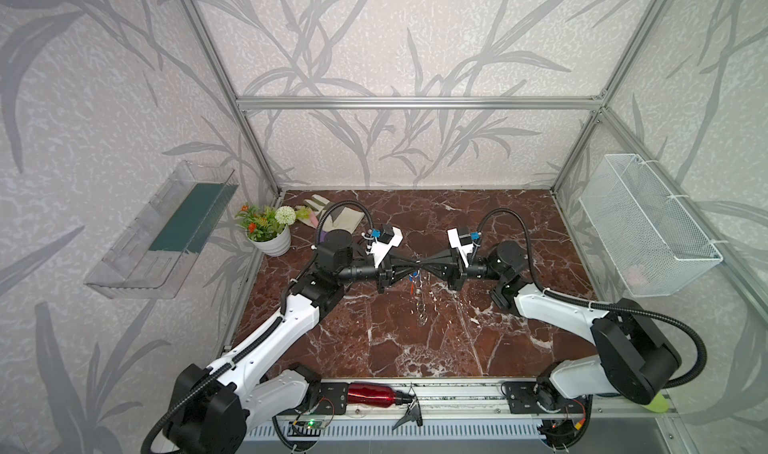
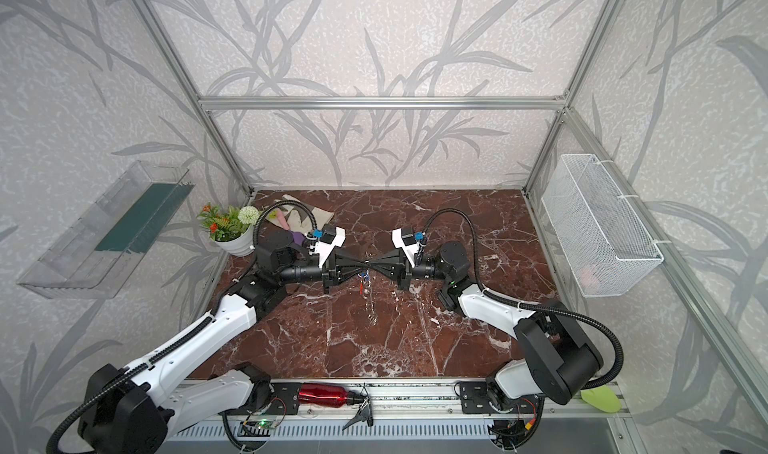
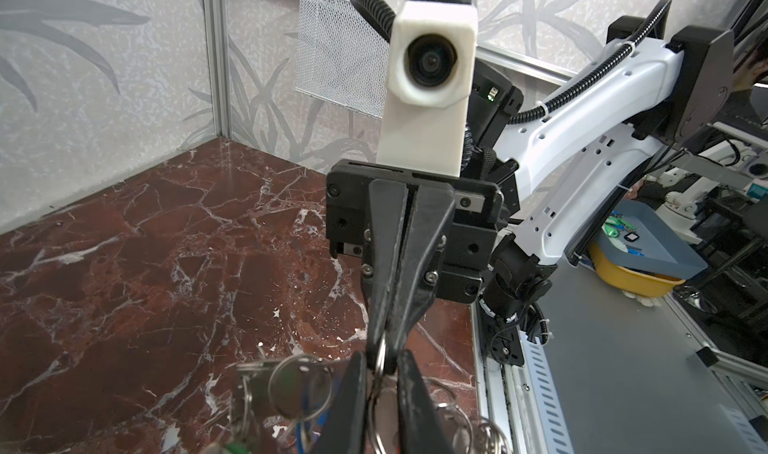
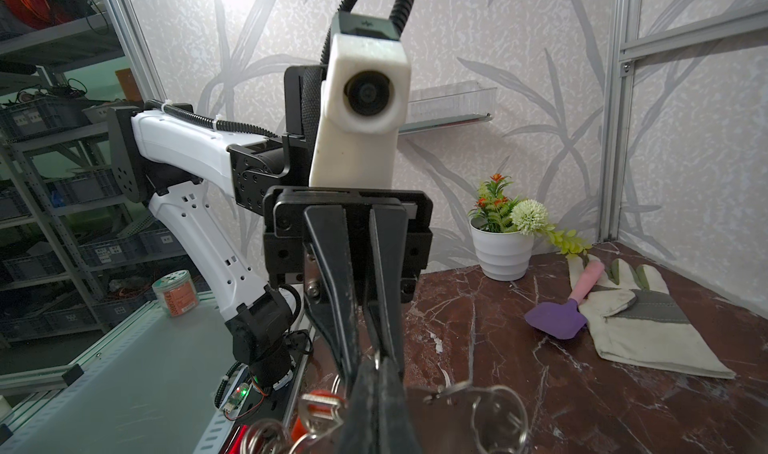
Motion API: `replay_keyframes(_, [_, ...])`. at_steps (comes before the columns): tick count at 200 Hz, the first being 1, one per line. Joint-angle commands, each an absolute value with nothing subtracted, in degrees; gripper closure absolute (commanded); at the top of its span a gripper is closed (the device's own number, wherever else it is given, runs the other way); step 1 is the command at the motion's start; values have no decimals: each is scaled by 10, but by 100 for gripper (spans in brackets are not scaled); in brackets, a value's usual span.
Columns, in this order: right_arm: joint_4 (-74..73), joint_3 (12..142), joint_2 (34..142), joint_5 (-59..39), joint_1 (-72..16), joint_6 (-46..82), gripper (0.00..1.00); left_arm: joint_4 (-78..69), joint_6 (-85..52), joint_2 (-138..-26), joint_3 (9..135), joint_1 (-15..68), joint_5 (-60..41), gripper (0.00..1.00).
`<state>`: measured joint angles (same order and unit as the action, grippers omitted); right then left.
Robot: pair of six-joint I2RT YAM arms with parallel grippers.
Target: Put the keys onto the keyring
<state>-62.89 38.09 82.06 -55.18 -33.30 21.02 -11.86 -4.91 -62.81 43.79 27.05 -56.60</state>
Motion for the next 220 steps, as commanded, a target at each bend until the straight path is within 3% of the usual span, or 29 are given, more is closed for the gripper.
replay_keyframes(1, [-654, 391, 815, -539, -333, 208, 100, -102, -34, -624, 457, 276, -592, 86])
replay_keyframes(67, [-654, 391, 813, -534, -333, 210, 100, -53, -3, -620, 458, 277, -597, 74])
replay_keyframes(137, [-653, 389, 816, -537, -332, 212, 100, -85, -23, -623, 453, 277, -583, 85])
replay_keyframes(163, [-655, 389, 816, -538, -332, 212, 100, -78, -23, -623, 458, 276, -579, 100])
replay_keyframes(205, [-640, 396, 810, -541, -331, 207, 100, -5, 44, -609, 476, 276, -563, 100])
replay_keyframes(220, [-648, 390, 801, -534, -322, 222, 82, 82, 122, -608, 502, 275, -557, 100])
